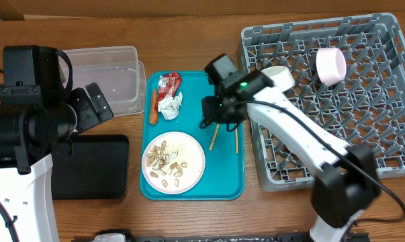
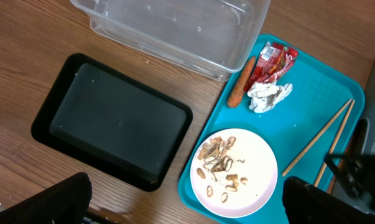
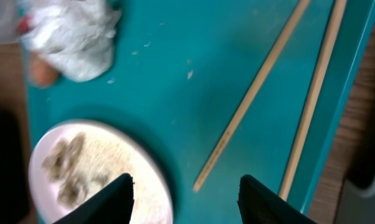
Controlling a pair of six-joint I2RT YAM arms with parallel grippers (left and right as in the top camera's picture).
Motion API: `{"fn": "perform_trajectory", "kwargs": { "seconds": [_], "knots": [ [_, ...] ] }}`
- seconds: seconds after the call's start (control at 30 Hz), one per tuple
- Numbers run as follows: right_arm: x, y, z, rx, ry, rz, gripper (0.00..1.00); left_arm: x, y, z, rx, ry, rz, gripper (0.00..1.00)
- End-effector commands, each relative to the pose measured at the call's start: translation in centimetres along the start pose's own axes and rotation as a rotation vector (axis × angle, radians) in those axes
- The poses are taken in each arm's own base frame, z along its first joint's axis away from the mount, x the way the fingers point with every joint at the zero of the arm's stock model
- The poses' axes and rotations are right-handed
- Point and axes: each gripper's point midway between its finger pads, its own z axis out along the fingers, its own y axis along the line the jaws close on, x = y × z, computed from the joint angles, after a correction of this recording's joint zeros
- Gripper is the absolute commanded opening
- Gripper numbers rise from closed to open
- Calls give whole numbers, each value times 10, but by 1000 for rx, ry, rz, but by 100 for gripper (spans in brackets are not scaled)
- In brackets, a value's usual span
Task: Sort waste into correct bins and load items into the dishwasher
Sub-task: 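Grasp one wooden chopstick on the tray with the right gripper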
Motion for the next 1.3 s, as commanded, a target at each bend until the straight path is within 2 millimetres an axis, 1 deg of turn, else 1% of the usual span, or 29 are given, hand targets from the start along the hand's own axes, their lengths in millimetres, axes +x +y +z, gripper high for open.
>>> {"fn": "perform_trajectory", "kwargs": {
  "seconds": [0.0,0.07,0.2,0.27,0.33,0.37,0.4,0.5,0.63,0.73,0.8,0.9,1.13,1.2,1.27],
  "knots": [
    [-12,-18,28,87,-24,124,54,-1,1,1,-1,0,10,100],
    [-9,-22,43,103,0,137,52,-1,1,1,-1,0,10,100],
    [2,-37,75,167,61,210,48,-1,1,1,-1,0,10,100],
    [7,-41,86,186,83,232,48,-1,1,1,-1,0,10,100],
    [10,-43,93,193,100,239,47,-1,1,1,-1,0,10,100],
    [11,-43,94,193,105,240,45,-1,1,1,-1,0,10,100],
    [11,-44,95,193,105,240,39,-1,1,1,-1,0,10,100],
    [10,-43,95,193,103,239,28,-1,1,1,-1,0,10,100],
    [14,-43,95,190,121,241,5,-1,1,1,-1,0,10,100],
    [18,-45,90,205,142,228,4,-1,1,1,-1,0,10,100],
    [15,-42,82,202,147,175,4,-1,1,1,-1,0,10,100],
    [6,-31,58,180,135,78,4,-1,1,1,-1,0,10,100],
    [-22,0,-24,86,0,-113,4,-1,1,1,-1,0,10,100],
    [-27,1,-47,69,-52,-175,4,-1,1,1,-1,0,10,100],
    [-31,-4,-65,71,-91,-207,4,-1,1,1,-1,0,10,100]
  ]
}}
